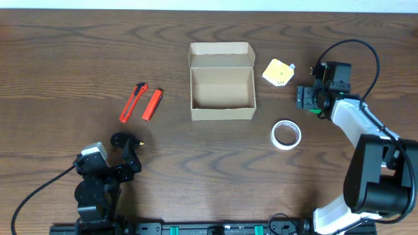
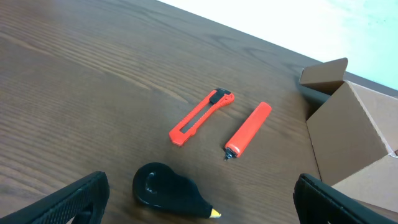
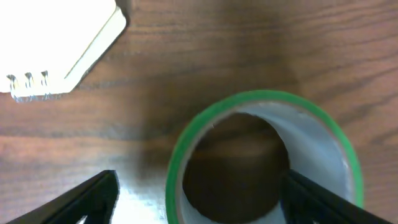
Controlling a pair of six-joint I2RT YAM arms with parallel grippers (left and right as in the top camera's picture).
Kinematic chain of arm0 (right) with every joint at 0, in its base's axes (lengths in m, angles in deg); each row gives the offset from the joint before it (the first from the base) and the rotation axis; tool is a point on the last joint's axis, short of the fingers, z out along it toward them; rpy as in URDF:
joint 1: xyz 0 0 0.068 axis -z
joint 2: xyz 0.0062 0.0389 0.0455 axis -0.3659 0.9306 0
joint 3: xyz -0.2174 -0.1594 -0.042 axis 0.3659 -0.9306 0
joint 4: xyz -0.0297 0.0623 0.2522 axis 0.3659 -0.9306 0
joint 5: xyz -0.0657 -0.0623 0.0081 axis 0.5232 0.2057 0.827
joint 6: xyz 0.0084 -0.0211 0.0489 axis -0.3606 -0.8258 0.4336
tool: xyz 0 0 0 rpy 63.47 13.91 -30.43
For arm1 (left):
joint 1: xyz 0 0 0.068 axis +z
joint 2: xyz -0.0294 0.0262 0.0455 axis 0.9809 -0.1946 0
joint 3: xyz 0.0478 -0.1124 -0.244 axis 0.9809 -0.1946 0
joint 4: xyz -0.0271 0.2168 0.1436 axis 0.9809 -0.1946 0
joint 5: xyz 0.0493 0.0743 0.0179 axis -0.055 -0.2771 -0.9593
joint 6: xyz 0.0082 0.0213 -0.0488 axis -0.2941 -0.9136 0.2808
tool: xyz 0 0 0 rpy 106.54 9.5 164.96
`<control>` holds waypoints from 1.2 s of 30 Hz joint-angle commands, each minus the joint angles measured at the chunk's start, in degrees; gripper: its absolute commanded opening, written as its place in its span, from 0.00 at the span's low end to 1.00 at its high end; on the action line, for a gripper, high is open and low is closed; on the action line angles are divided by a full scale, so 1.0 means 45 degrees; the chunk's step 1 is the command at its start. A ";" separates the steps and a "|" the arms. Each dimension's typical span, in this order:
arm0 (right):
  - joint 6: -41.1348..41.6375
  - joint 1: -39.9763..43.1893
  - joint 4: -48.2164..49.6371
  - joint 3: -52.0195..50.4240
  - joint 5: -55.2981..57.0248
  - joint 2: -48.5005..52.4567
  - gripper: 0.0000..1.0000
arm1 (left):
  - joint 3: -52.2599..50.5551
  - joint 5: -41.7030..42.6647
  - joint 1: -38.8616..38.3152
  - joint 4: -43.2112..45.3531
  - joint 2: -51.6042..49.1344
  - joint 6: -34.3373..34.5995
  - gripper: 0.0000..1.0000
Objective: Pack container
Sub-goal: 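Carry the green tape with the right gripper and drop it into the box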
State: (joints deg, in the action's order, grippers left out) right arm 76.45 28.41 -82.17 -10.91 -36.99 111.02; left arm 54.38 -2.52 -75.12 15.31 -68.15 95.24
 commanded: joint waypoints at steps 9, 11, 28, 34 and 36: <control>-0.0053 -0.0233 0.0437 0.0189 -0.0903 0.0661 0.07 | -0.0282 -0.0189 0.0053 0.0010 0.0083 -0.0194 0.95; 0.0039 -0.0321 0.0432 0.0189 -0.0903 0.0588 0.01 | -0.0282 -0.0189 0.0053 0.0010 0.0083 -0.0194 0.95; 0.0777 -0.5212 0.2176 0.0772 -0.1321 -0.5207 0.01 | -0.0282 -0.0189 0.0053 0.0010 0.0083 -0.0194 0.96; 0.1059 -0.8587 0.0889 0.3215 -0.0160 -0.3614 0.01 | -0.0282 -0.0189 0.0053 0.0010 0.0083 -0.0194 0.95; 0.1345 -0.9156 0.0029 0.4197 0.0034 -0.2793 0.01 | -0.0282 -0.0189 0.0053 0.0010 0.0083 -0.0194 0.95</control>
State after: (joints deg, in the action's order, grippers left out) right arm 80.38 -9.49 -79.99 2.80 -40.20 94.08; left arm 54.38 -2.52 -75.12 15.33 -68.15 95.24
